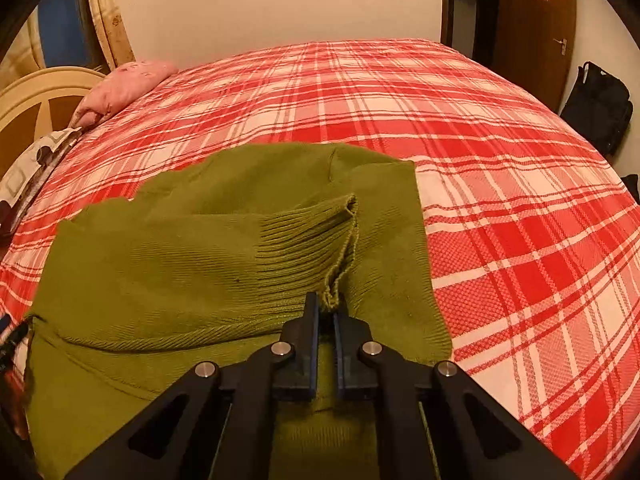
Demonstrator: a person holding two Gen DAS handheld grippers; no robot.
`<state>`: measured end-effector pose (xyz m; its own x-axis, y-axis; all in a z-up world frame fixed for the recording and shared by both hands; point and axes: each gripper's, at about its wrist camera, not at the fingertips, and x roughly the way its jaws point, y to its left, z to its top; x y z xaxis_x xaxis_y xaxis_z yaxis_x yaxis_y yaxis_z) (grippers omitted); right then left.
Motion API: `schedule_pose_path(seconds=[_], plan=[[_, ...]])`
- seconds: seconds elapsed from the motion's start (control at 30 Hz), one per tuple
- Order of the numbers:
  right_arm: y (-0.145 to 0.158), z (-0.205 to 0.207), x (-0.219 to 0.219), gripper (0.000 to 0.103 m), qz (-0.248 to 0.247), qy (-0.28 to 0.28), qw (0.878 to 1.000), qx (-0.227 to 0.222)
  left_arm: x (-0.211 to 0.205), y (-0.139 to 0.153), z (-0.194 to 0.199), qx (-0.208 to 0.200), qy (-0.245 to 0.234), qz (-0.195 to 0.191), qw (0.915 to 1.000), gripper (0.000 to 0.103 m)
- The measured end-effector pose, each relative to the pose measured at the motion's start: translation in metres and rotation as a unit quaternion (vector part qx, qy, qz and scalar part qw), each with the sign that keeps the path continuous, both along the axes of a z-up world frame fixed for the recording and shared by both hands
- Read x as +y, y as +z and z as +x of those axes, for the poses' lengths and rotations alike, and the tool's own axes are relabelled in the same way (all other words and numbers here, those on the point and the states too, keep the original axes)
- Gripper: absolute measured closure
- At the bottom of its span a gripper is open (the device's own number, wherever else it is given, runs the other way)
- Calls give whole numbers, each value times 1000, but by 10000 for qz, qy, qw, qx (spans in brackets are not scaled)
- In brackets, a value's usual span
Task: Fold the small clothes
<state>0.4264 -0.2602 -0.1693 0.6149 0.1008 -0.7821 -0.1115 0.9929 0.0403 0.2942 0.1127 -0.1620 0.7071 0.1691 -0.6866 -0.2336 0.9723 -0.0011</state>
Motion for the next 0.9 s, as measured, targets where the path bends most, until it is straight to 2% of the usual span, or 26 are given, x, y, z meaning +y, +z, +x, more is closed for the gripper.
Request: schedule_pose_path(seconds=[0.03, 0.07, 0.13, 0.27, 0.33, 0.37, 0.43, 0.5, 0.57, 0.63, 0.7, 0.9], plan=[[2, -4, 1, 80, -53, -27, 10000, -36, -2, 5, 0, -72, 23, 27, 10000, 0], [5, -8, 3, 58, -26, 18, 10000, -73, -5, 10, 0, -117, -23, 27, 9999, 0], [7, -15, 10, 39, 151, 234, 9996, -59, -21, 12, 8, -55, -322, 53, 9995, 0], [1, -20, 25, 39, -93, 408, 9991, -83, -59, -6, 27, 318, -671, 462, 9962, 0], [-7, -15, 26, 39, -298, 388, 9988, 6, -66, -19, 38, 630, -593, 808, 9930, 0], [-11, -11, 23, 39, -290, 360, 9989, 85, -60, -24, 42, 786, -385, 943, 9917, 0], [-13, -9, 13, 39, -116, 332, 9993, 100, -36, -24, 41, 807, -148, 392, 9959, 0], [-12, -13, 9, 39, -166, 375, 9991, 117, -16, -31, 37, 1000, 190, 341, 9942, 0], [-13, -19, 10, 39, -323, 469, 9983, 119, -5, -32, 24, 940, 58, -61, 9955, 0], [-12, -28, 8, 39, -375, 477, 9981, 103, 3, -30, 10, 920, 115, -301, 9952, 0], [-10, -32, 5, 39, -302, 417, 9986, 139, 5, -28, -2, 875, 125, -397, 9953, 0], [-6, -57, 9, 39, -290, 405, 9983, 300, -13, -13, -44, 509, -24, -276, 9983, 0]])
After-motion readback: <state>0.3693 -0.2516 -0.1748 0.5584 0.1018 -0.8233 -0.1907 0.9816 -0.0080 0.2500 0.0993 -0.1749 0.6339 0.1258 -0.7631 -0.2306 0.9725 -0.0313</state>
